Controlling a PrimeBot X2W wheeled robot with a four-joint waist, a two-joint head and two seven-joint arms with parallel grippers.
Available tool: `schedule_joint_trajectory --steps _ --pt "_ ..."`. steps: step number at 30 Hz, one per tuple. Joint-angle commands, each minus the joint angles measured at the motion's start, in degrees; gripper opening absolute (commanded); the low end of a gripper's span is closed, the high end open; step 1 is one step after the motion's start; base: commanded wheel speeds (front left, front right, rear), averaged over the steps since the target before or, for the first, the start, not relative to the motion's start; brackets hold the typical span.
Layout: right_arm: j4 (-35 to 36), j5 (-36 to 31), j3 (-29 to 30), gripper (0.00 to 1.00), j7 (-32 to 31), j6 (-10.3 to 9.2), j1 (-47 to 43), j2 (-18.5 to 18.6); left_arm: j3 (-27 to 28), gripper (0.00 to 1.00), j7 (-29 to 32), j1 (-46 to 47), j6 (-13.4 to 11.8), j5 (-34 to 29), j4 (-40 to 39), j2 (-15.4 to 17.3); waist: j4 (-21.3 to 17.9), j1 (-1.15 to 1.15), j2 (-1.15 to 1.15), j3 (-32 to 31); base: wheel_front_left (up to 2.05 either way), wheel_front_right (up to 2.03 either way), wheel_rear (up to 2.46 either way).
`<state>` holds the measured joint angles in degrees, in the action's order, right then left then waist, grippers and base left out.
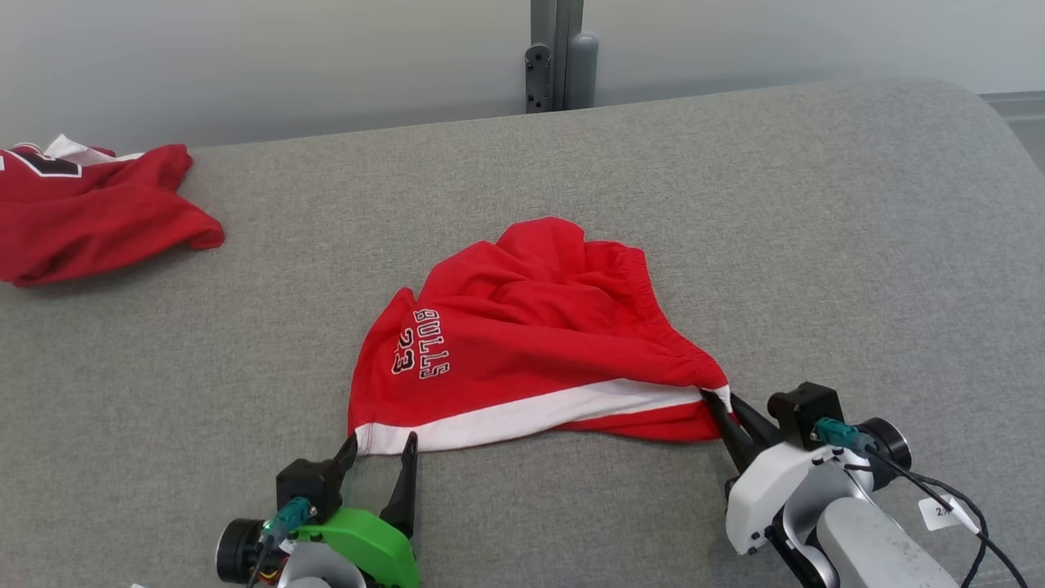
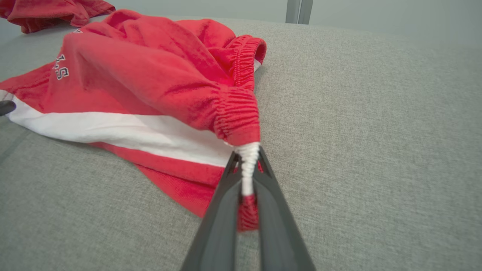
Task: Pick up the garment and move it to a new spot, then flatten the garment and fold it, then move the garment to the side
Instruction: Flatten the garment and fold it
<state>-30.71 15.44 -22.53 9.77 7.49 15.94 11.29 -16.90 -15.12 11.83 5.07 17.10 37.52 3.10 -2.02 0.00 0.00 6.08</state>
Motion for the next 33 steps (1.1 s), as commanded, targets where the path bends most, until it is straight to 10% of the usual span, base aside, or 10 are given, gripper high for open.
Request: schedule_joint_trajectory --steps 1,3,6,12,33 --pt "-0.21 -0.23 0.12 0.00 0.46 0.00 0.56 -0.15 0.14 1.00 -0.03 -0.54 0.28 0.12 0.44 0.07 -0.07 0.00 0.00 0.00 0.00 0.00 0.00" --pt "-0.29 -0.32 -0.02 0.00 0.48 0.00 0.72 -0.30 0.34 0.97 -0.03 0.01 0.20 0.37 1.54 0.04 -0.26 0.00 0.00 0.03 0.00 0.00 0.00" --pt "-0.35 -0.29 -0.28 0.00 0.56 0.00 0.88 -0.41 0.76 0.54 -0.03 1.32 0.07 0.50 2.87 -0.03 -0.68 0.00 0.00 0.19 0.00 0.00 0.00" --pt "-0.49 -0.12 -0.35 0.00 0.85 0.00 1.18 -0.08 1.31 0.02 -0.04 2.35 0.34 0.91 4.13 -0.08 -1.42 0.00 0.00 0.37 0.00 0.00 0.00" --pt "15.97 -0.28 9.71 0.00 4.60 -0.01 -4.19 -0.29 6.52 0.00 -0.04 -6.00 0.91 3.30 -23.81 -0.09 -1.41 0.00 0.00 -4.28 0.00 0.00 0.00"
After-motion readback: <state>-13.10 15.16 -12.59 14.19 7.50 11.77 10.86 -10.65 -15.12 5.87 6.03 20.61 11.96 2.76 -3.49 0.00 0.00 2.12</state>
